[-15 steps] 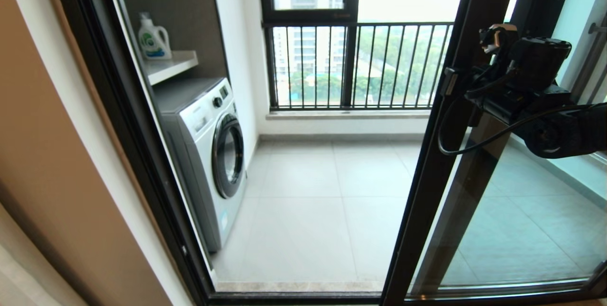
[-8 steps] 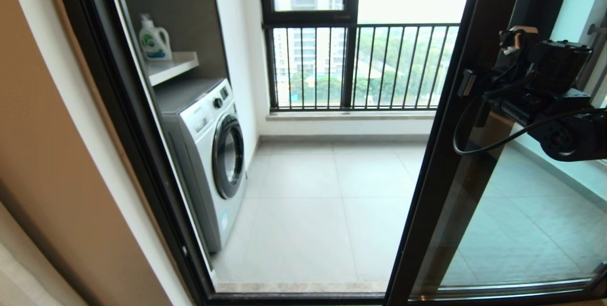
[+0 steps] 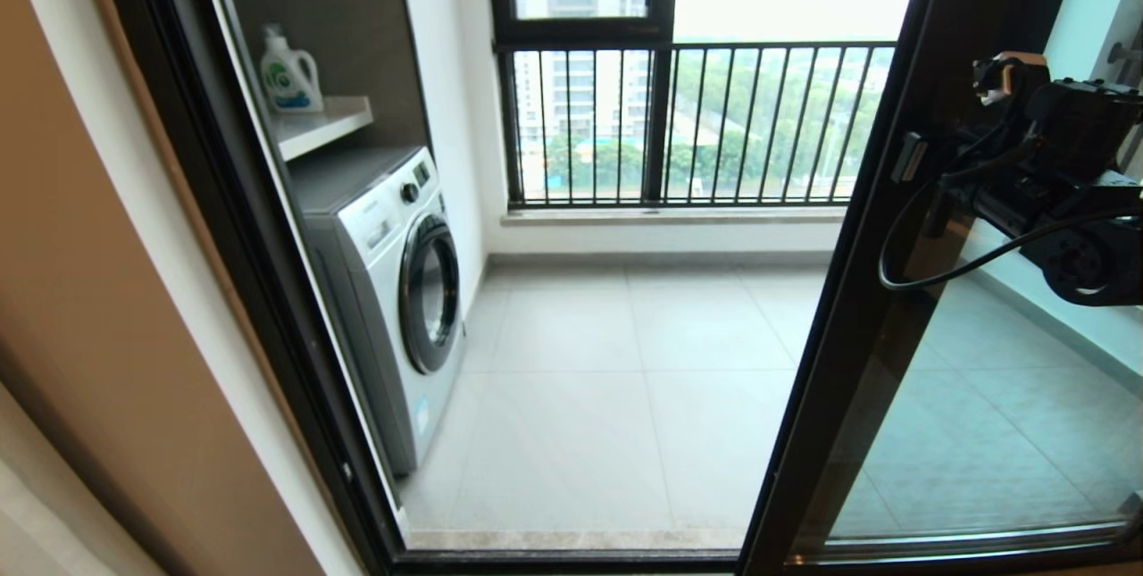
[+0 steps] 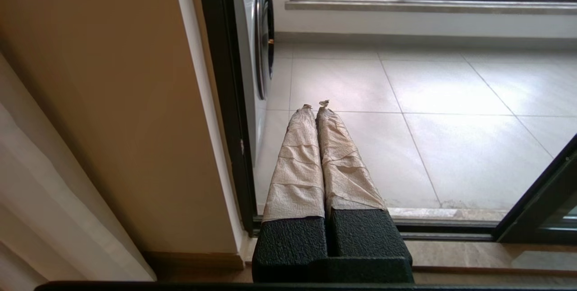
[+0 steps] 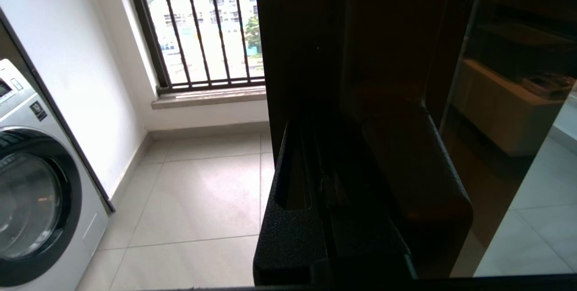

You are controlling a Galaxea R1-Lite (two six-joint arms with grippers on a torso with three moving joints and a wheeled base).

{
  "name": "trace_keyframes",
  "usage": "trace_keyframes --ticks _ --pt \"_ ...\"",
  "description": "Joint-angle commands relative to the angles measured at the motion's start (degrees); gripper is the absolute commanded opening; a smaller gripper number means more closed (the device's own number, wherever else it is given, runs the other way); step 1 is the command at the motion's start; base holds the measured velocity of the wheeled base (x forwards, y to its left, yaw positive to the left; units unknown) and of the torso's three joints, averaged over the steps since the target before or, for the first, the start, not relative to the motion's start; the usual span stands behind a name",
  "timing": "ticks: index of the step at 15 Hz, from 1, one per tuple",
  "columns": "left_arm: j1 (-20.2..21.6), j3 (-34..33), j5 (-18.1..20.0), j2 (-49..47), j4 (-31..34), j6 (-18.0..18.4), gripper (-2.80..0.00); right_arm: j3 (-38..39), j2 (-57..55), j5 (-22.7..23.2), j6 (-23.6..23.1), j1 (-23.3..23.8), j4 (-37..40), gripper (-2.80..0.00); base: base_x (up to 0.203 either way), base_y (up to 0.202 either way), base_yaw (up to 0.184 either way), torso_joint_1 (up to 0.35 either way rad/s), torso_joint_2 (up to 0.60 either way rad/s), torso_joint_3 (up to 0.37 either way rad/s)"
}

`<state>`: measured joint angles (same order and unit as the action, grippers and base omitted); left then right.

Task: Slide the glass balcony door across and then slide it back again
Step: Open the slid door

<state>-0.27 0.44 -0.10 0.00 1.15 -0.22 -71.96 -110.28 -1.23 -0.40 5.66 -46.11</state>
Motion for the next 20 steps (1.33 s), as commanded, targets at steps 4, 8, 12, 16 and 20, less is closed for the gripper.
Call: trace_keyframes --ticks 4,8,12,16,20 --pt "0.0 0.0 0.01 -0.09 0.0 -0.04 -2.8 0.24 0.24 1.76 -0.04 2.93 -0.38 -2.8 0.0 0.0 0.0 0.0 0.0 0.0" --pt "0.0 0.0 0.01 -0.09 0.0 -0.04 -2.8 0.33 0.5 2.22 -0.04 4.82 -0.38 -2.8 0.0 0.0 0.0 0.0 0.0 0.0" --pt "0.0 0.0 0.01 -0.09 0.0 -0.04 -2.8 0.4 0.51 3.95 0.05 7.42 -0.38 -2.8 0.0 0.0 0.0 0.0 0.0 0.0" --pt "0.0 0.0 0.01 -0.09 0.0 -0.04 -2.8 0.41 0.5 5.29 0.04 9.24 -0.38 -2.8 0.0 0.0 0.0 0.0 0.0 0.0" --pt "0.0 0.0 0.01 -0.09 0.0 -0.04 -2.8 0.42 0.59 5.71 0.05 11.23 -0.38 -2.8 0.0 0.0 0.0 0.0 0.0 0.0"
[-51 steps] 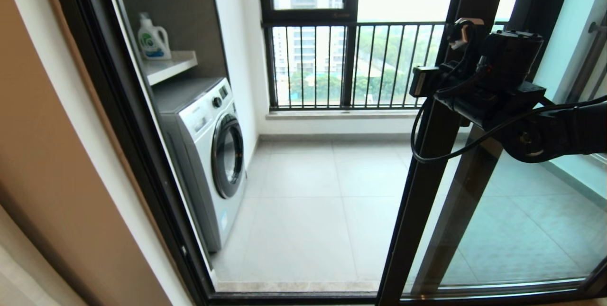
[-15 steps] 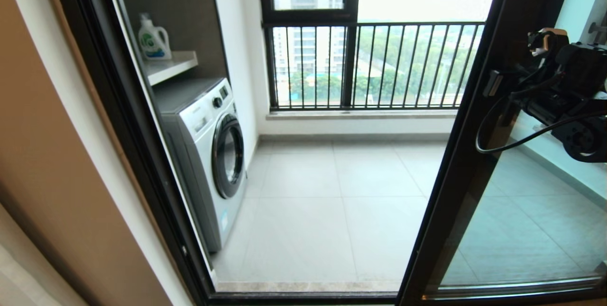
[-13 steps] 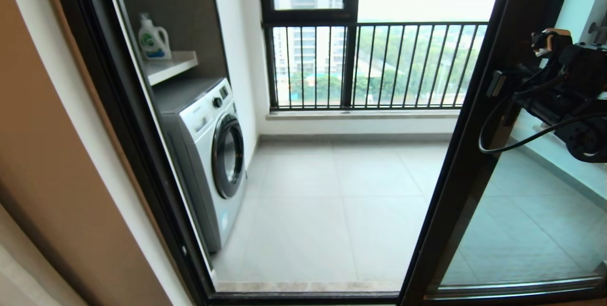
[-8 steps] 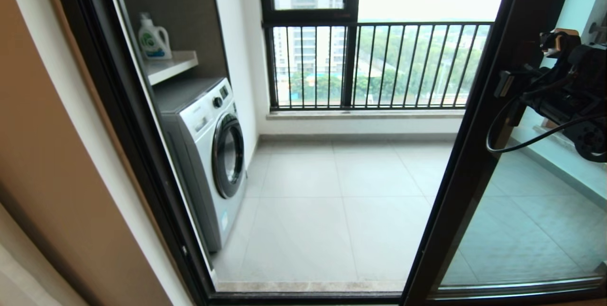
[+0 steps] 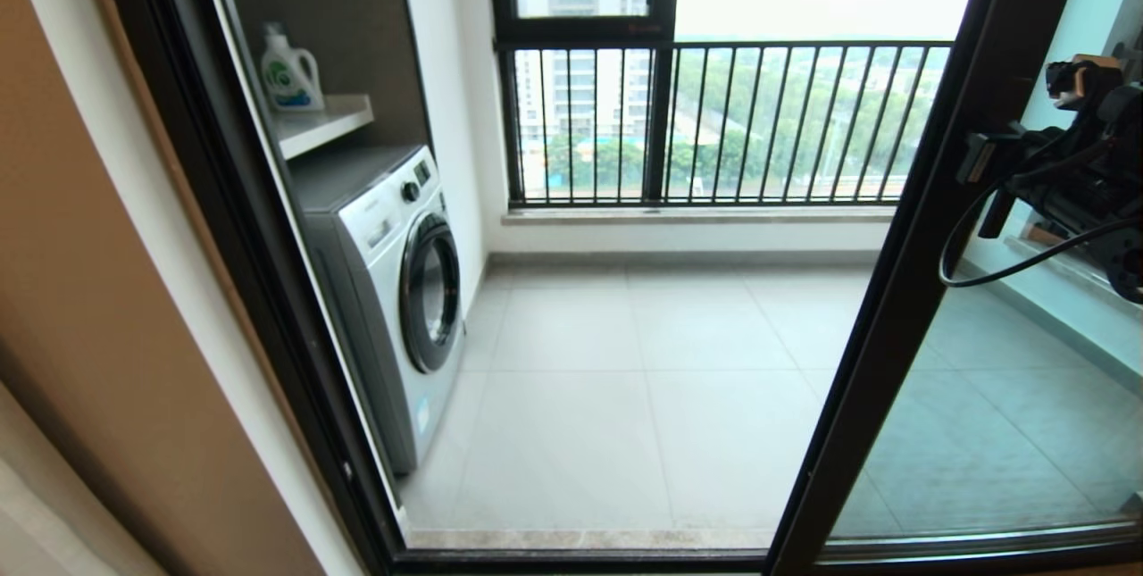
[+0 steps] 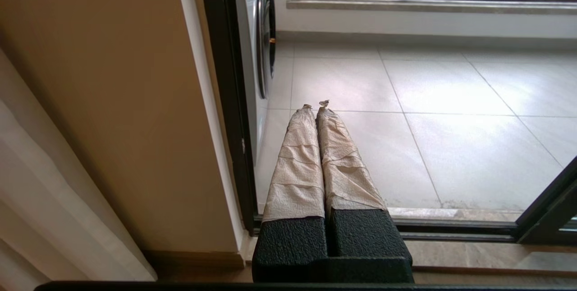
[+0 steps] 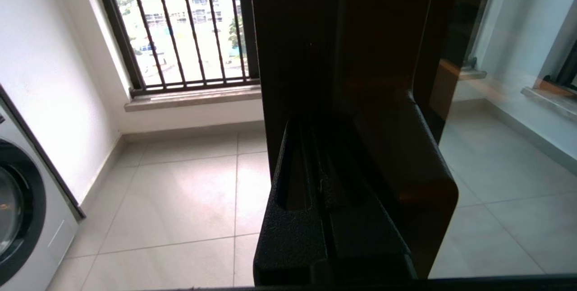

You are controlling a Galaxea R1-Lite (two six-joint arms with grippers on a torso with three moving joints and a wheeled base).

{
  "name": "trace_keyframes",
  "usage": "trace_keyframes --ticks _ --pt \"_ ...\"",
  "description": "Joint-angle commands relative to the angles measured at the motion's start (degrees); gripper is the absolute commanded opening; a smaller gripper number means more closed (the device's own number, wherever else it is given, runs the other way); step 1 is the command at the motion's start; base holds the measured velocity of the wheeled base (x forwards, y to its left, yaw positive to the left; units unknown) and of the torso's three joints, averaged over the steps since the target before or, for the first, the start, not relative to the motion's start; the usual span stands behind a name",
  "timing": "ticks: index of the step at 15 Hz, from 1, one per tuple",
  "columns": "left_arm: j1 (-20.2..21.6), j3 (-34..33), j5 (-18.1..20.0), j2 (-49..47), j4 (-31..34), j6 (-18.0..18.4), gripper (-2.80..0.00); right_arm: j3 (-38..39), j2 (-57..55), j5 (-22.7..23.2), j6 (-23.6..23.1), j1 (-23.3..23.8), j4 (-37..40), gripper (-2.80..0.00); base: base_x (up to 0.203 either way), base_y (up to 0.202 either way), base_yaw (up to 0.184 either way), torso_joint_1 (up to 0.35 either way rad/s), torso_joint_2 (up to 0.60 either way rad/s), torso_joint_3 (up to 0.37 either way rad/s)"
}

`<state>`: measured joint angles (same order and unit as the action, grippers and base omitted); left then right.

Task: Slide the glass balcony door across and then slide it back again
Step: Open the slid door

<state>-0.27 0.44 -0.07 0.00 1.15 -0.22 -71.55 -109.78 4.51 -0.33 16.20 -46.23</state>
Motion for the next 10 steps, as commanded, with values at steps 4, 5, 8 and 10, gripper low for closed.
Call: trace_keyframes --ticks 4,5,8,10 --pt "0.0 0.0 -0.01 -0.09 0.0 -0.04 -2.8 0.18 0.09 0.85 -0.02 2.08 -0.27 -2.8 0.0 0.0 0.0 0.0 0.0 0.0" --pt "0.0 0.0 -0.01 -0.09 0.0 -0.04 -2.8 0.27 0.09 0.94 -0.02 2.24 -0.27 -2.8 0.0 0.0 0.0 0.0 0.0 0.0" --pt "0.0 0.0 -0.01 -0.11 0.0 -0.04 -2.8 0.36 0.09 1.11 -0.11 2.26 -0.27 -2.8 0.0 0.0 0.0 0.0 0.0 0.0" --pt "0.0 0.0 -0.01 -0.09 0.0 -0.04 -2.8 0.36 0.09 1.11 -0.11 2.26 -0.27 -2.8 0.0 0.0 0.0 0.0 0.0 0.0"
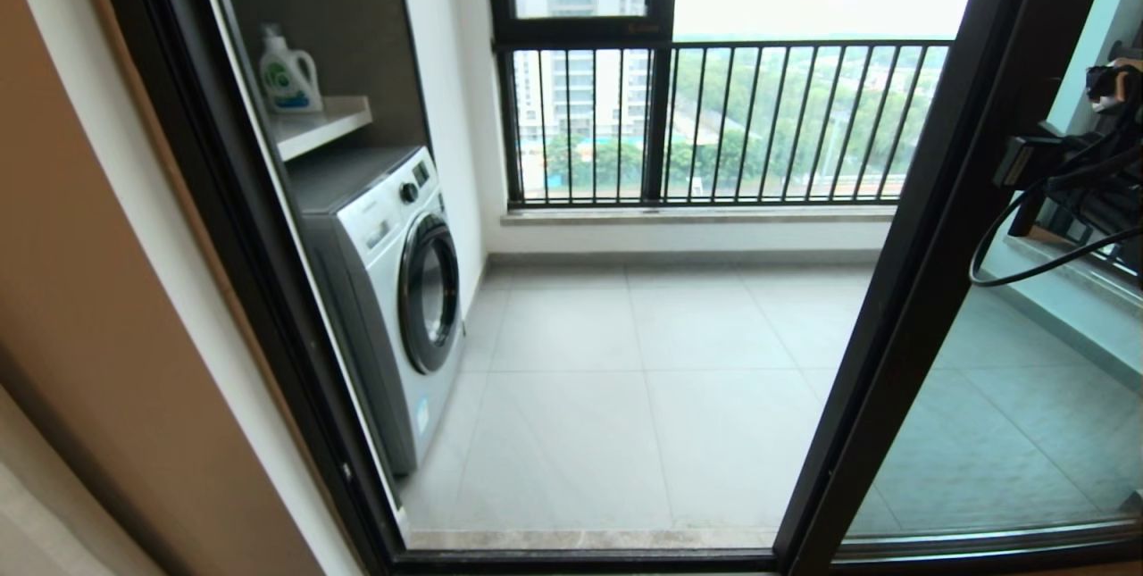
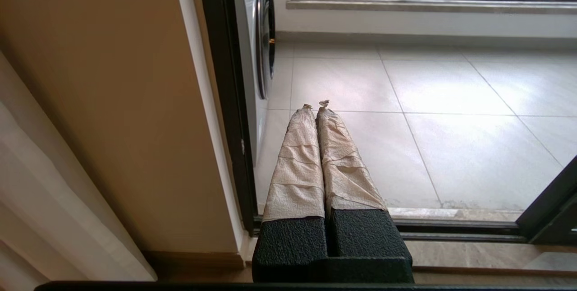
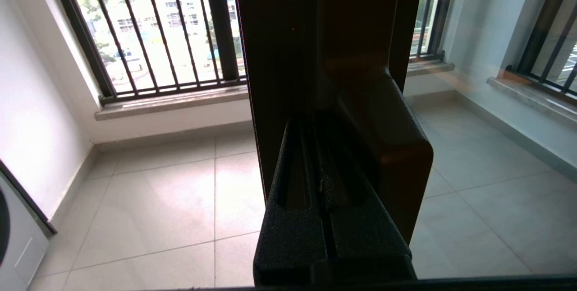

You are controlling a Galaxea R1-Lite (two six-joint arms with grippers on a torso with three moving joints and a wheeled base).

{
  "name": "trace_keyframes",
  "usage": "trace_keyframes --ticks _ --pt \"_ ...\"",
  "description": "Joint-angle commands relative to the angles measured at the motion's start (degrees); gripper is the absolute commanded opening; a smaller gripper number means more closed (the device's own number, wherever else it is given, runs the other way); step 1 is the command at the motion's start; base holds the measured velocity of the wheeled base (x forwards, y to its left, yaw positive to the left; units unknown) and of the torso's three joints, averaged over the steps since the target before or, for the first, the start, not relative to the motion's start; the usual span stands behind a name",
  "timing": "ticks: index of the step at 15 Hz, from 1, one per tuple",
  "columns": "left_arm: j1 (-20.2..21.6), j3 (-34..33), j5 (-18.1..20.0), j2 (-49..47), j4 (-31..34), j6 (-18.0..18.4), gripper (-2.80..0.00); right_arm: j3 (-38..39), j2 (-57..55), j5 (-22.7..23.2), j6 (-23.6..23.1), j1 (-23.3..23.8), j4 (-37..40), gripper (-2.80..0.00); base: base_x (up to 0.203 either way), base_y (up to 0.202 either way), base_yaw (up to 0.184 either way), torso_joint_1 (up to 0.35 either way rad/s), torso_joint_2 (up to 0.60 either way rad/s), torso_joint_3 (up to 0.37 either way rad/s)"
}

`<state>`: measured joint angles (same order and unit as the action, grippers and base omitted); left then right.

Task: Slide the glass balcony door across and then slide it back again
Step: Open the slid door

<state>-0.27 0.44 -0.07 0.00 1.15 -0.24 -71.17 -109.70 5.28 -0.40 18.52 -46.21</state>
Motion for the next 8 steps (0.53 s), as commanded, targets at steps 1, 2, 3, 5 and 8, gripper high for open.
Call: trace_keyframes --ticks 1,2,3,5,8 --pt "0.0 0.0 -0.01 -0.08 0.0 -0.02 -2.8 -0.02 0.02 0.35 -0.04 -0.06 -0.28 -2.8 0.0 0.0 0.0 0.0 0.0 0.0" --pt "0.0 0.0 -0.01 -0.08 0.0 -0.02 -2.8 -0.02 0.02 0.35 -0.04 -0.06 -0.28 -2.8 0.0 0.0 0.0 0.0 0.0 0.0" --pt "0.0 0.0 -0.01 -0.08 0.0 -0.02 -2.8 -0.02 0.02 0.35 -0.04 -0.06 -0.31 -2.8 0.0 0.0 0.0 0.0 0.0 0.0" --pt "0.0 0.0 -0.01 -0.08 0.0 -0.02 -2.8 -0.02 0.02 0.35 -0.04 -0.06 -0.33 -2.8 0.0 0.0 0.0 0.0 0.0 0.0" --pt "0.0 0.0 -0.01 -0.08 0.0 -0.02 -2.8 0.86 0.75 0.48 -0.04 -0.52 -0.28 -2.8 0.0 0.0 0.0 0.0 0.0 0.0"
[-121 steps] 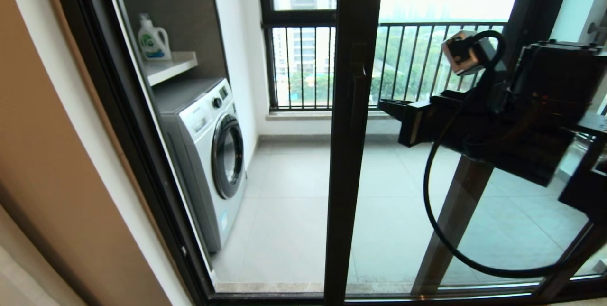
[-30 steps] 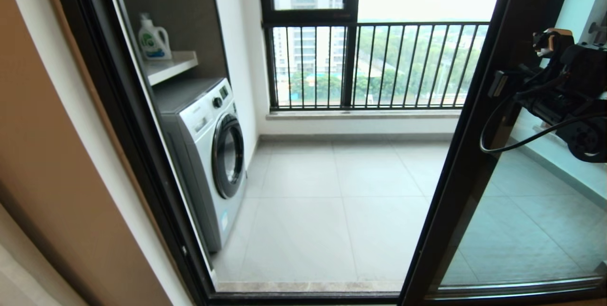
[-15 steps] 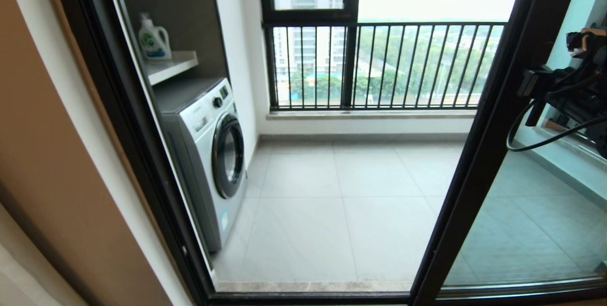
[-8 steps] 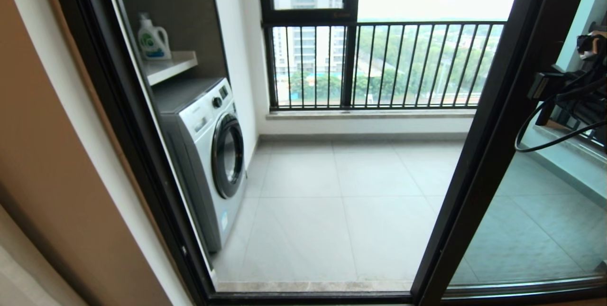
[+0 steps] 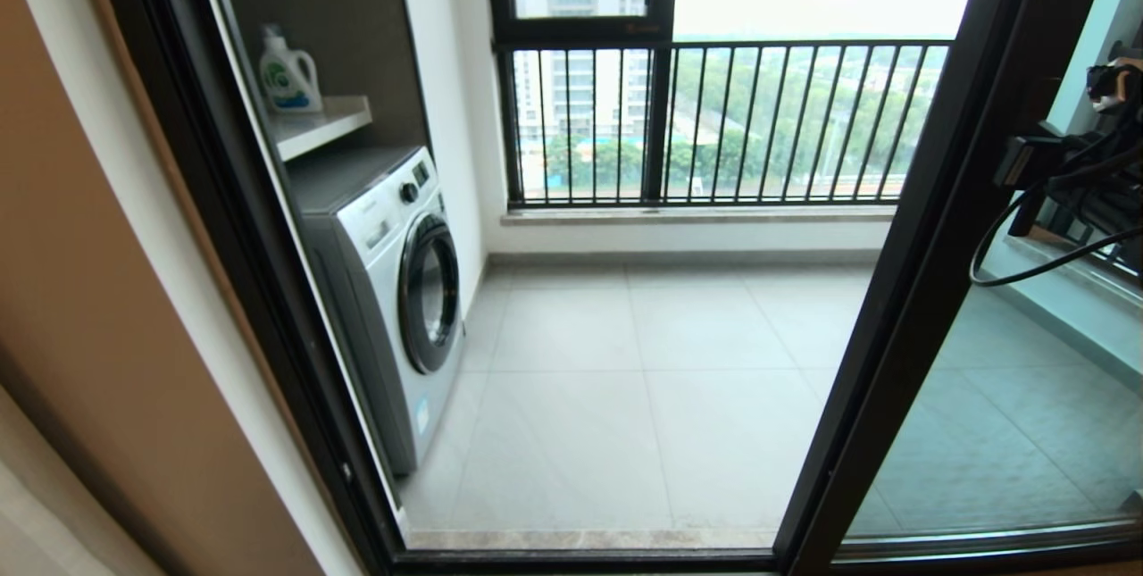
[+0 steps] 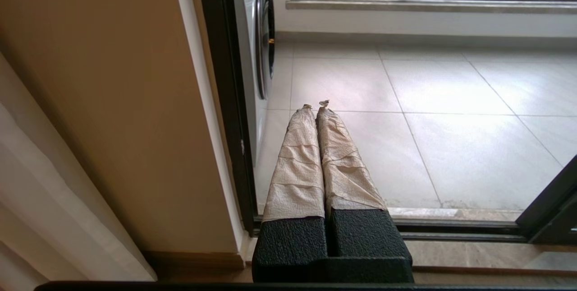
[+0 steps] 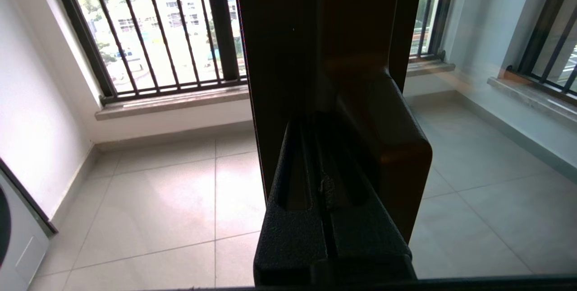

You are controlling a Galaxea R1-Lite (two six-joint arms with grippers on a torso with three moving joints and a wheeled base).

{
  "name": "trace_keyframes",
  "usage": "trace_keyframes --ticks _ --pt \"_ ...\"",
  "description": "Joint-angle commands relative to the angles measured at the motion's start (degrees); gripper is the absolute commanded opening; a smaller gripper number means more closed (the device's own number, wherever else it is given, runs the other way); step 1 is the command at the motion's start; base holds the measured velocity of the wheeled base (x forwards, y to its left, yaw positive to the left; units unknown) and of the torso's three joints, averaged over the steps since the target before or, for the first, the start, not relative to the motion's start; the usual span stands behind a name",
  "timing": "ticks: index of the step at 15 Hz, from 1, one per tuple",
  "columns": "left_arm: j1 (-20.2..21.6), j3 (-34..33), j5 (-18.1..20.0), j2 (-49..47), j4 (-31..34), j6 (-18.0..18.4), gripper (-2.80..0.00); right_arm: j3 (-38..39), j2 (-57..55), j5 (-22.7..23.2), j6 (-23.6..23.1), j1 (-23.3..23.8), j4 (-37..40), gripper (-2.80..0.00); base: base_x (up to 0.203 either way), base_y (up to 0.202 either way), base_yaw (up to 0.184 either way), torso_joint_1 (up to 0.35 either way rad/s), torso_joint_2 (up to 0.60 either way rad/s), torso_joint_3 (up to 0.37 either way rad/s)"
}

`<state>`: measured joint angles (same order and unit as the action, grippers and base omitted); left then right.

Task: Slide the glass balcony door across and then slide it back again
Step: Open the slid door

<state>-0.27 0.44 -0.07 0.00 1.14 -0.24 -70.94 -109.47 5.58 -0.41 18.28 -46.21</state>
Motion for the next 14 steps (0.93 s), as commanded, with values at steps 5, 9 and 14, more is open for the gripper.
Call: trace_keyframes --ticks 5,9,14 --pt "0.0 0.0 -0.01 -0.09 0.0 -0.03 -2.8 1.35 1.57 -0.19 -0.06 -5.44 -0.51 -2.8 0.0 0.0 0.0 0.0 0.0 0.0" --pt "0.0 0.0 -0.01 -0.09 0.05 -0.03 -2.8 2.47 3.77 -0.28 0.05 -7.55 -0.98 -2.8 0.0 0.0 0.0 0.0 0.0 0.0" --pt "0.0 0.0 -0.01 -0.09 0.0 -0.03 -2.8 14.23 14.49 0.0 0.26 -6.45 -1.06 -2.8 0.0 0.0 0.0 0.0 0.0 0.0"
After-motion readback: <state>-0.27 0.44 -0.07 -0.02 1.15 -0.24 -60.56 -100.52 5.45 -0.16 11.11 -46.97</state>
